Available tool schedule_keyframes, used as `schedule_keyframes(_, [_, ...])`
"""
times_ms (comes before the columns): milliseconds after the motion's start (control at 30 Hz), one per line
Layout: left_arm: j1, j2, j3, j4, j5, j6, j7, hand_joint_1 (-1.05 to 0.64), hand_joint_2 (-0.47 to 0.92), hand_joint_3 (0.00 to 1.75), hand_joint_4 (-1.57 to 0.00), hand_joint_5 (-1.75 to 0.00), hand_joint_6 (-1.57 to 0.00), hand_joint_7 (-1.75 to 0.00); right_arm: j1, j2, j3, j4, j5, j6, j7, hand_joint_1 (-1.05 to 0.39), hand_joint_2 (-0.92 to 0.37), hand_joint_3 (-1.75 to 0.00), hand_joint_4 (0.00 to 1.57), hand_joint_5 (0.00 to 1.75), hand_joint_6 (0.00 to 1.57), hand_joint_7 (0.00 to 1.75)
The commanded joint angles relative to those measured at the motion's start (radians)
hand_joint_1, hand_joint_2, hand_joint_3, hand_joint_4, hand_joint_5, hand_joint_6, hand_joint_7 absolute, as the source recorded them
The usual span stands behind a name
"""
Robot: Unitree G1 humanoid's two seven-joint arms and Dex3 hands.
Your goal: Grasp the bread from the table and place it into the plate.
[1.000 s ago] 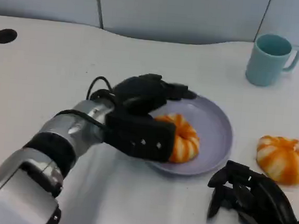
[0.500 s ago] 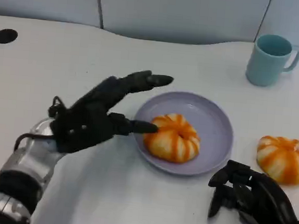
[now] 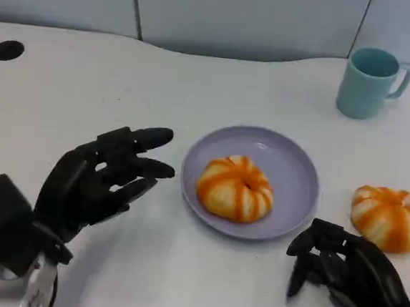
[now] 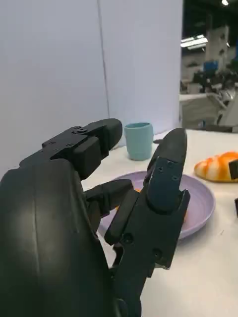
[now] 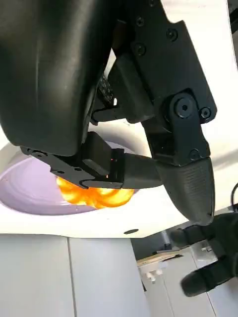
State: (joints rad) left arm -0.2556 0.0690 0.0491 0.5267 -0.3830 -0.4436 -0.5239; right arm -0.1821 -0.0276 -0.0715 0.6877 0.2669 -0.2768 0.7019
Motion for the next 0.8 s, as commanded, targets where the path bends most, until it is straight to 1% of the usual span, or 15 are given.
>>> schedule_keyframes(33, [0.115, -0.018, 0.058, -0.127, -0.083, 0.105, 0.014, -0.53, 0.92, 0.23, -0.56, -1.24, -0.74, -0.4, 0.013, -0.015, -0.009, 0.015, 0.005, 0.009, 0.005, -0.53, -0.92, -0.26, 0.67, 1.59, 0.69, 1.19])
schedule_keyframes(67, [0.136, -0.023, 0.066, -0.152, -0.085, 0.123, 0.027, -0.53, 0.92, 0.26, -0.55, -1.36, -0.72, -0.56, 0.013, -0.014, -0.009, 0.015, 0.006, 0.01, 0.006, -0.53, -0.92, -0.25, 0.67, 1.58, 0.69, 1.18])
schedule_keyframes(100, [0.151, -0.028, 0.072, -0.172, -0.086, 0.138, 0.035, -0.52, 0.92, 0.28, -0.55, -1.4, -0.7, -0.64, 0.013, -0.013, -0.009, 0.016, 0.007, 0.01, 0.006, -0.53, -0.92, -0.24, 0.67, 1.58, 0.7, 1.18])
schedule_keyframes(167, [0.19, -0.036, 0.089, -0.209, -0.106, 0.181, 0.04, -0.52, 0.92, 0.29, -0.54, -1.44, -0.68, -0.71, 0.013, -0.012, -0.009, 0.012, 0.009, 0.015, 0.006, -0.53, -0.92, -0.24, 0.68, 1.57, 0.7, 1.18])
schedule_keyframes(200, [0.212, -0.04, 0.099, -0.227, -0.122, 0.206, 0.04, -0.55, 0.92, 0.28, -0.51, -1.6, -0.59, -1.0, 0.014, -0.01, -0.009, 0.01, 0.01, 0.019, 0.005, -0.53, -0.92, -0.24, 0.68, 1.57, 0.7, 1.18])
schedule_keyframes(233, [0.237, -0.045, 0.105, -0.239, -0.131, 0.218, 0.037, -0.57, 0.92, 0.28, -0.49, -1.66, -0.53, -1.14, 0.013, -0.009, -0.011, 0.01, 0.014, 0.024, 0.006, -0.53, -0.92, -0.23, 0.68, 1.57, 0.7, 1.18])
schedule_keyframes(267, [0.255, -0.049, 0.11, -0.247, -0.135, 0.226, 0.033, -0.56, 0.92, 0.31, -0.5, -1.7, -0.51, -1.25, 0.013, -0.01, -0.011, 0.01, 0.015, 0.026, 0.007, -0.53, -0.92, -0.23, 0.69, 1.57, 0.7, 1.18])
schedule_keyframes(300, [0.264, -0.052, 0.112, -0.252, -0.134, 0.229, 0.029, -0.55, 0.92, 0.34, -0.52, -1.73, -0.5, -1.33, 0.012, -0.01, -0.011, 0.01, 0.015, 0.027, 0.007, -0.52, -0.92, -0.23, 0.69, 1.57, 0.7, 1.17])
schedule_keyframes(400, [0.296, -0.062, 0.112, -0.275, -0.13, 0.236, 0.028, -0.54, 0.92, 0.36, -0.54, -1.74, -0.49, -1.39, 0.009, -0.014, -0.011, 0.015, 0.014, 0.022, 0.009, -0.52, -0.92, -0.23, 0.69, 1.57, 0.7, 1.17])
schedule_keyframes(433, [0.314, -0.067, 0.11, -0.286, -0.128, 0.237, 0.029, -0.53, 0.92, 0.37, -0.58, -1.75, -0.49, -1.47, 0.007, -0.016, -0.012, 0.018, 0.013, 0.019, 0.01, -0.52, -0.92, -0.24, 0.69, 1.57, 0.7, 1.17])
schedule_keyframes(500, [0.346, -0.072, 0.101, -0.305, -0.12, 0.24, 0.024, -0.52, 0.92, 0.34, -0.61, -1.75, -0.48, -1.53, 0.004, -0.018, -0.014, 0.02, 0.016, 0.022, 0.013, -0.52, -0.92, -0.24, 0.69, 1.57, 0.71, 1.17])
schedule_keyframes(700, [0.382, -0.065, 0.086, -0.312, -0.087, 0.255, 0.02, -0.51, 0.92, 0.37, -0.65, -1.75, -0.48, -1.58, 0.007, -0.02, -0.018, 0.02, 0.019, 0.019, 0.018, -0.52, -0.92, -0.24, 0.69, 1.57, 0.71, 1.16])
schedule_keyframes(800, [0.398, -0.066, 0.085, -0.308, -0.087, 0.268, 0.017, -0.5, 0.92, 0.38, -0.66, -1.75, -0.48, -1.59, 0.015, -0.024, -0.018, 0.016, 0.013, 0.002, 0.015, -0.54, -0.92, -0.24, 0.7, 1.56, 0.72, 1.15])
